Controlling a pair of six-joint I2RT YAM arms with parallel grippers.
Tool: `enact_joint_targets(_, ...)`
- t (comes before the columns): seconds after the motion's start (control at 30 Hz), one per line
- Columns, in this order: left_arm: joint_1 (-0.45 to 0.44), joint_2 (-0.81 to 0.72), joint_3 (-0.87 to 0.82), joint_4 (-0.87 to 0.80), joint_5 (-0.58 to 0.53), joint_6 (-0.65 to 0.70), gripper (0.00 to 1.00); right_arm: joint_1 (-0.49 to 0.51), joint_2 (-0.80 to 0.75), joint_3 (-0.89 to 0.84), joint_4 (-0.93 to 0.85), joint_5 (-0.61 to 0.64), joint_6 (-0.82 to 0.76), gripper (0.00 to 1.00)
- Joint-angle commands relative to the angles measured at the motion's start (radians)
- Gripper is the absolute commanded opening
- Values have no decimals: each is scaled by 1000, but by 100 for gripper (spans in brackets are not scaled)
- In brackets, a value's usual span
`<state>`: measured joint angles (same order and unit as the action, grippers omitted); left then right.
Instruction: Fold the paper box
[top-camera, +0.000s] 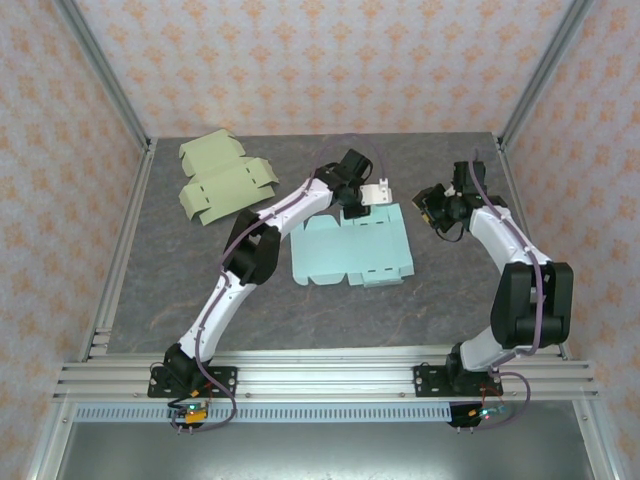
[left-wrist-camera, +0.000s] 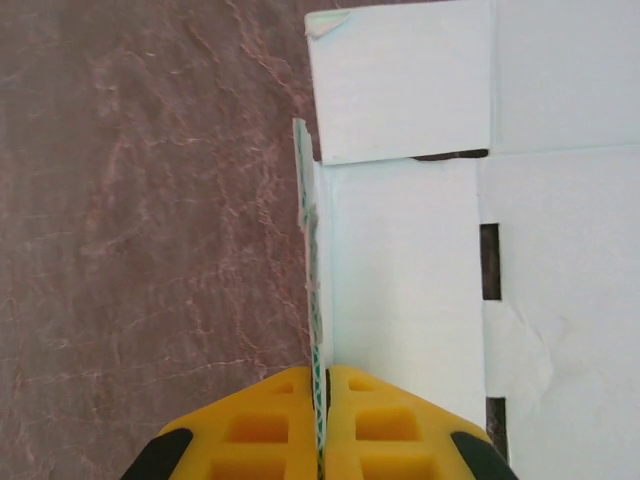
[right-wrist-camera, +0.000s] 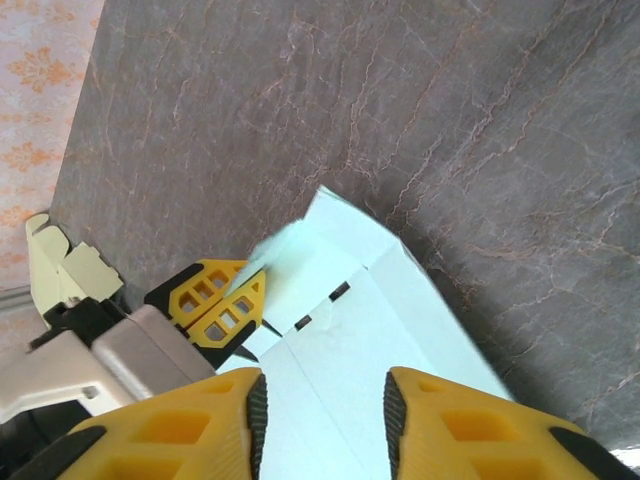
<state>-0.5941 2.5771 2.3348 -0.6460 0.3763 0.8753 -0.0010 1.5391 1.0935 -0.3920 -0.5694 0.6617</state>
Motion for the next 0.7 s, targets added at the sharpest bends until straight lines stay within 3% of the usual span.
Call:
enact_joint_targets(0.0, 3, -35, 42, -57, -80, -152, 0, 4, 24, 34, -20, -48, 88, 41)
enact_joint_targets(0.07, 13, -47, 57, -89, -95, -283, 0, 11, 44, 45, -28, -84, 153, 41)
enact_joint_targets(0.17, 46, -80, 52, -124, -32, -542, 0, 41, 72, 79, -63, -96, 167, 41)
enact_joint_targets(0.27, 78, -158, -74, -56, 45, -785, 0, 83, 115, 138, -113, -75, 128, 42)
enact_joint_targets(0.5, 128, -414, -603, 404, 100, -1262, 0, 165, 220, 255, -193, -89, 111, 46)
enact_joint_targets(0.67, 131, -547, -940, 817, 83, -1331, 0, 197, 276, 298, -214, -77, 92, 49)
